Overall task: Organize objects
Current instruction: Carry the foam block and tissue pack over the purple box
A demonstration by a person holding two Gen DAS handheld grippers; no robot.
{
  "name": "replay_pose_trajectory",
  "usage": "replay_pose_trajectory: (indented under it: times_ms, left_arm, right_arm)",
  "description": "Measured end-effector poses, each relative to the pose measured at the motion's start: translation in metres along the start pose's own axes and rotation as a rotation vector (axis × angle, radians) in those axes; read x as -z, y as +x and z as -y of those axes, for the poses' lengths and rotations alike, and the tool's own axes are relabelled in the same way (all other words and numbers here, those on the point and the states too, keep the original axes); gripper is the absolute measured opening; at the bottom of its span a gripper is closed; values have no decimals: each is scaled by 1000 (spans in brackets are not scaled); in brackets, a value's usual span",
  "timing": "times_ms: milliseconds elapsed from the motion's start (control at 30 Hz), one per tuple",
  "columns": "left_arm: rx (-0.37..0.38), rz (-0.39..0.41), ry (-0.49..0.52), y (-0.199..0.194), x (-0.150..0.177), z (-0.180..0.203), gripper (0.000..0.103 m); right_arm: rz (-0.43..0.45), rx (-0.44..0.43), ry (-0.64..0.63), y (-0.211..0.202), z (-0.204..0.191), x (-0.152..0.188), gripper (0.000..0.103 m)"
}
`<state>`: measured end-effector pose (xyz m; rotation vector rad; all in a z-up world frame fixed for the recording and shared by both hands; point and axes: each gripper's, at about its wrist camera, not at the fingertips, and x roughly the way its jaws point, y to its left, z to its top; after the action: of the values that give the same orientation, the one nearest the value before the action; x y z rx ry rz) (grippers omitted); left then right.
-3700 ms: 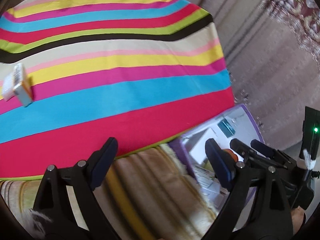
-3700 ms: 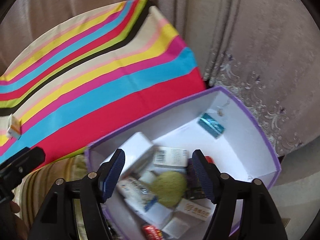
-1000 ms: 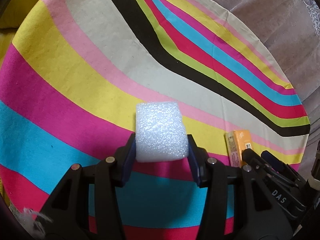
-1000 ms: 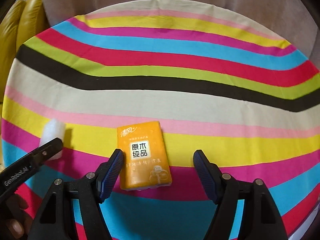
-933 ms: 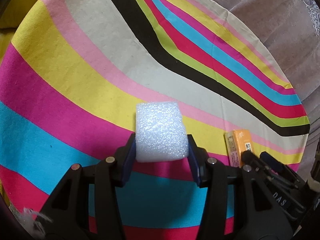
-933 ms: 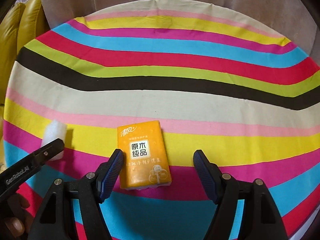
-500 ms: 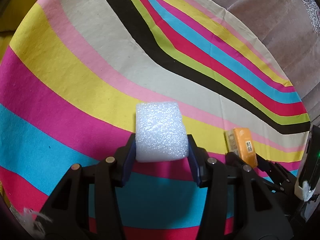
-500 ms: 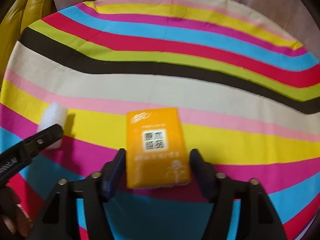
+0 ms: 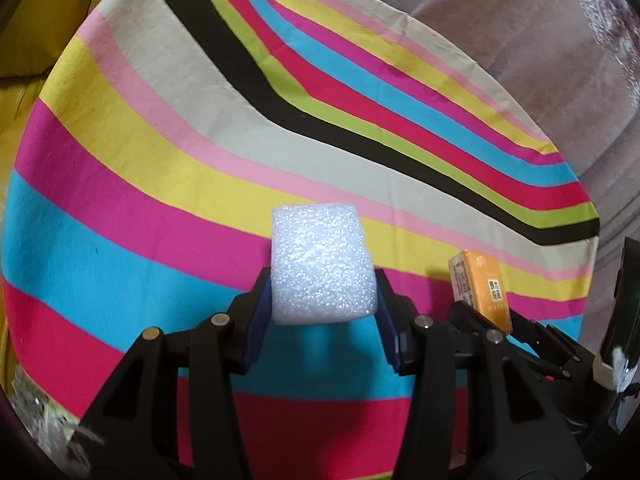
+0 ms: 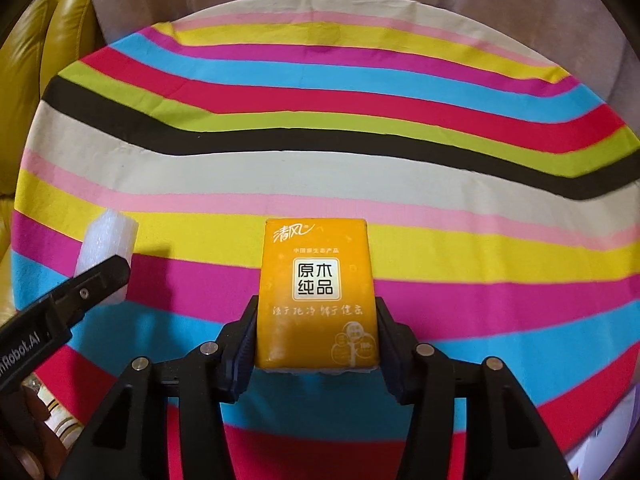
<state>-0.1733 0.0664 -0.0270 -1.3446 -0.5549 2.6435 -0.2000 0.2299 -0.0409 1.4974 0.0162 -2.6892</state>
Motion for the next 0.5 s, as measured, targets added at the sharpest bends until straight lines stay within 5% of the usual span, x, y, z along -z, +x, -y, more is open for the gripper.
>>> replay_pose_trajectory:
  times_ms: [500]
  left_arm:
    - [91,-55,117,-25,43,69,52]
  right_arm:
    - [7,71,128,-58,64,51,53]
